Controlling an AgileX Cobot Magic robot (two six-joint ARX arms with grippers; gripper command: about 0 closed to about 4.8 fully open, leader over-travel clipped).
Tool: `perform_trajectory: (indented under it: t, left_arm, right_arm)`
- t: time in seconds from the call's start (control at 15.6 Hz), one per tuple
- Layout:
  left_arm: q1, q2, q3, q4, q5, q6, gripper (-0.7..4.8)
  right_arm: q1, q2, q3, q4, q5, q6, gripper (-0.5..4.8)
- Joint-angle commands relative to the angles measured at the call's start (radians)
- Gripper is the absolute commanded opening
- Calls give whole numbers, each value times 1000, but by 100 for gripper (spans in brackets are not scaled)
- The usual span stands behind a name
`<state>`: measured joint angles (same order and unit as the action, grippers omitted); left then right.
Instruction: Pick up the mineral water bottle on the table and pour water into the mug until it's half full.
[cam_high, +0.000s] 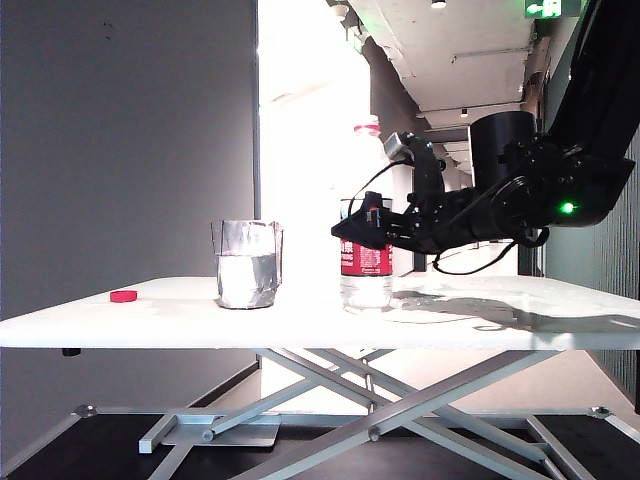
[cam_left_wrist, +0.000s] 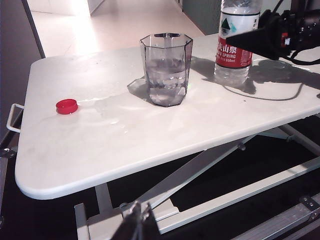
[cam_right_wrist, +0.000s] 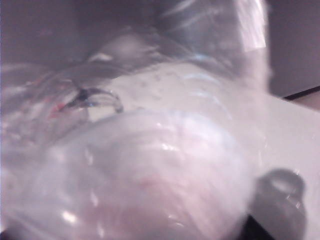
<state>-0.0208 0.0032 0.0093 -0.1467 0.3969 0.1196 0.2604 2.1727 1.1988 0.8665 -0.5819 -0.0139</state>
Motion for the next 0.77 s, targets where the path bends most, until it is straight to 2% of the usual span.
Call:
perform_trajectory:
  t: [0.06,0.45,0.51,0.58,0.64,0.71,0.77]
  left_arm:
    - [0,0,1,-2,0,5,-5]
    - [0,1,1,-1,0,13,-5]
    - [0,0,1,-2,-19,48,-5]
    - [0,0,1,-2,-48,56,-5]
    - [0,0,1,-4,-106,56,-5]
    - [0,0,1,-5,-153,38,-5]
    - [0,0,1,-1,-190,17,-5]
  right_arm:
    - [-19,-16,-8,-34,-95,18,479]
    - [-129,-212,-185,-82,-158,18,479]
    - [-150,-292,-247,-113,-154,18,443]
    - [-162,-358,-299,-126,-156,18,337]
    - [-165,-445,-367,-138,-156,23,180]
    - [-165,-527,-431,-137,-153,22,82]
    - [-163,-597,-483,-137,-150,23,35]
